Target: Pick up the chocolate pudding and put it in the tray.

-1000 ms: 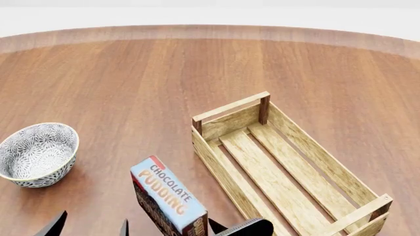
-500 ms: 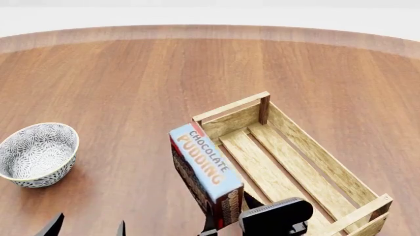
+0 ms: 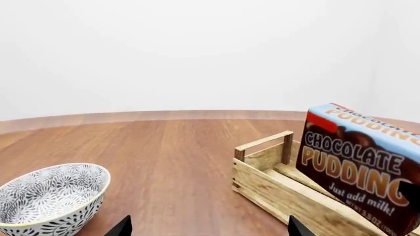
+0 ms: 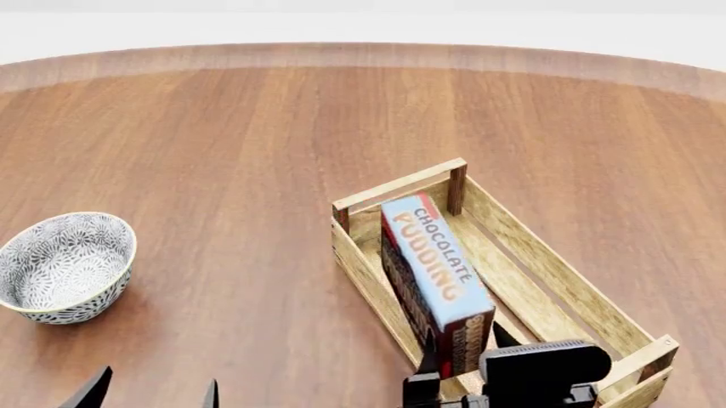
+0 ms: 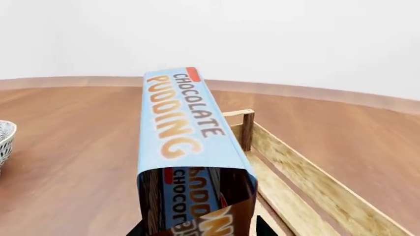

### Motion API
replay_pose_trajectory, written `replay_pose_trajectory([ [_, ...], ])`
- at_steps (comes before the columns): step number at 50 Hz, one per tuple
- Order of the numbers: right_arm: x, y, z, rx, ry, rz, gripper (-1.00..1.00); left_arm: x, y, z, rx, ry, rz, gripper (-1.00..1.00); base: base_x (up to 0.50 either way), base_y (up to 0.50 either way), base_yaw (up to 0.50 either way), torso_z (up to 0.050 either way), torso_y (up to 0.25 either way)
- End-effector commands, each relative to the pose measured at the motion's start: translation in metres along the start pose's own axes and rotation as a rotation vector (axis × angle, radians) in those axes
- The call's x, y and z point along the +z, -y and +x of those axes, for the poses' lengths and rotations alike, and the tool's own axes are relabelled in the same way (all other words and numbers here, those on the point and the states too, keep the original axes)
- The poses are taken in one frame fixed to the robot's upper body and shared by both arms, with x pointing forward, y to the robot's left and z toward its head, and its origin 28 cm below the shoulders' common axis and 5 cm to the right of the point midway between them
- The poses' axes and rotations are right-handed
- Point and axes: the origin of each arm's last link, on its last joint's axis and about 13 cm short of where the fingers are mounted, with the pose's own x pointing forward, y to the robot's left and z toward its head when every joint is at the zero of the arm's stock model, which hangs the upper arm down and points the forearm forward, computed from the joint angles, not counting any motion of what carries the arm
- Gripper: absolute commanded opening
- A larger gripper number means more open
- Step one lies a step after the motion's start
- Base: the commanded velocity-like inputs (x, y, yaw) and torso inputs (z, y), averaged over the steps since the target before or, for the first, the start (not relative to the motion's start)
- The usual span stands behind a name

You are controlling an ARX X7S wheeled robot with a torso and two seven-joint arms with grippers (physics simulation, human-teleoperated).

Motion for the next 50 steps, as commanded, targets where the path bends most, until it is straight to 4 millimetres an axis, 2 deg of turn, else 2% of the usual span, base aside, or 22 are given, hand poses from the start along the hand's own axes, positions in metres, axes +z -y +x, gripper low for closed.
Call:
replay_pose_trajectory([
  [1, -0.002, 0.01, 0.005, -0.072, -0.002, -0.028, -1.0, 0.0, 0.0, 0.0, 0.0, 0.0, -0.001, 1.0, 0.0, 0.0, 0.0, 0.0, 0.0],
  [26, -0.001, 0.024, 0.02, -0.194, -0.033, -0.056, -1.0, -0.002, -0.001, -0.001, 0.005, -0.002, -0.013, 1.0, 0.0, 0.0, 0.0, 0.0, 0.0],
  [50, 0.002, 0.028, 0.026, -0.215, -0.051, -0.077, -1.0, 0.0, -0.001, -0.001, 0.003, 0.003, -0.01, 1.0, 0.0, 0.0, 0.0, 0.0, 0.0],
])
